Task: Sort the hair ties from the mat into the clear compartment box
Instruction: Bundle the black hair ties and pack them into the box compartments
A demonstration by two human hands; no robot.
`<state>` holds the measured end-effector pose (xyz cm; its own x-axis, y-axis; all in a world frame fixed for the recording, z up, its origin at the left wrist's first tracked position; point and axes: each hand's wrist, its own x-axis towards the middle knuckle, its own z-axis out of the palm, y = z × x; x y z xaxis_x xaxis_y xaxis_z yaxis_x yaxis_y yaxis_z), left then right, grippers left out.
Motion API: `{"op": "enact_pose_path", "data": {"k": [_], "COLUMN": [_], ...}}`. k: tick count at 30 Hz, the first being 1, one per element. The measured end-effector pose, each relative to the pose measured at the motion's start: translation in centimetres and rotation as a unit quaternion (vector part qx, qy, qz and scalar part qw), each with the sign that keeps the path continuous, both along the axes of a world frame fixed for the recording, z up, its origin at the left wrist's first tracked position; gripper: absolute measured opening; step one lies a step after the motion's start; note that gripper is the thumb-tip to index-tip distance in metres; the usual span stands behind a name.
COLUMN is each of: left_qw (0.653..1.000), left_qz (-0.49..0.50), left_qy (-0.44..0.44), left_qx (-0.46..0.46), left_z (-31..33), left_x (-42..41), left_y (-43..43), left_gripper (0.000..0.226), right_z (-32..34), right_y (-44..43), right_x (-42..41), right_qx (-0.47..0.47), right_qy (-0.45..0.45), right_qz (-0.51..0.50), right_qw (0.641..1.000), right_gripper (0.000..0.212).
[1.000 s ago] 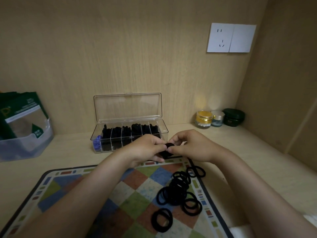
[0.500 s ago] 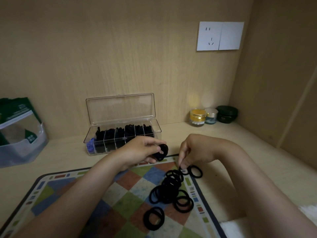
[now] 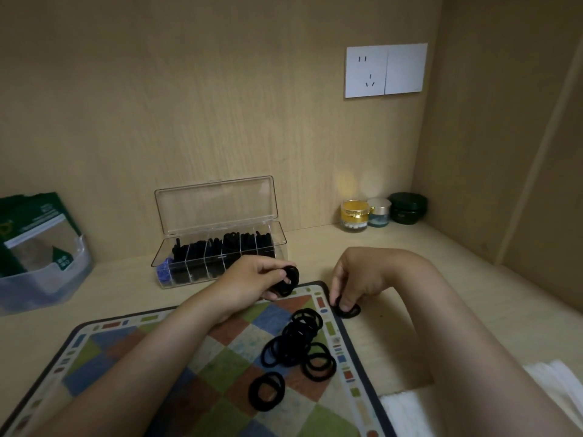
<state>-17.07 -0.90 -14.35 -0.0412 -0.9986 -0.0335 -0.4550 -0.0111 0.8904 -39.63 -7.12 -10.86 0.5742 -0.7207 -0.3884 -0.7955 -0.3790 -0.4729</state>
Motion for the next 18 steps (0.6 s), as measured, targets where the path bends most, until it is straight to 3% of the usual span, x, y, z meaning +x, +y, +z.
{"op": "enact_pose_path", "data": {"k": [3,9,14,18], "left_qw": [1.0,0.998,0.992,0.991], "left_qz": [0.015,0.055,0.088,0.086], "left_qy": [-0.001,0.008,0.061,0.07], "left_qx": [-0.009,-0.043,-0.073,-0.075], "left_z": [-0.1,-0.7,-1.6,-1.7], "left_x": [0.0,1.1,1.4,1.6], "left_y": [0.4,1.4,1.7,1.7], "left_gripper": [0.028,0.029,0.031,0.031], "right_z": [-0.2,0.5,-0.7,-0.8], "right_y": [0.0,1.1,1.6,2.0], "right_x": [0.0,1.3,3.2,4.2], "right_qx": [-0.043,0.041,0.023,-0.031], "right_qy": [0.002,-0.192,-0.098,-0.065], "right_qz": [0.008,0.069,0.111,0.104], "right_qw": [0.999,0.978,0.989,0.992], "right_gripper": [0.015,0.018,0.036,0.03]}}
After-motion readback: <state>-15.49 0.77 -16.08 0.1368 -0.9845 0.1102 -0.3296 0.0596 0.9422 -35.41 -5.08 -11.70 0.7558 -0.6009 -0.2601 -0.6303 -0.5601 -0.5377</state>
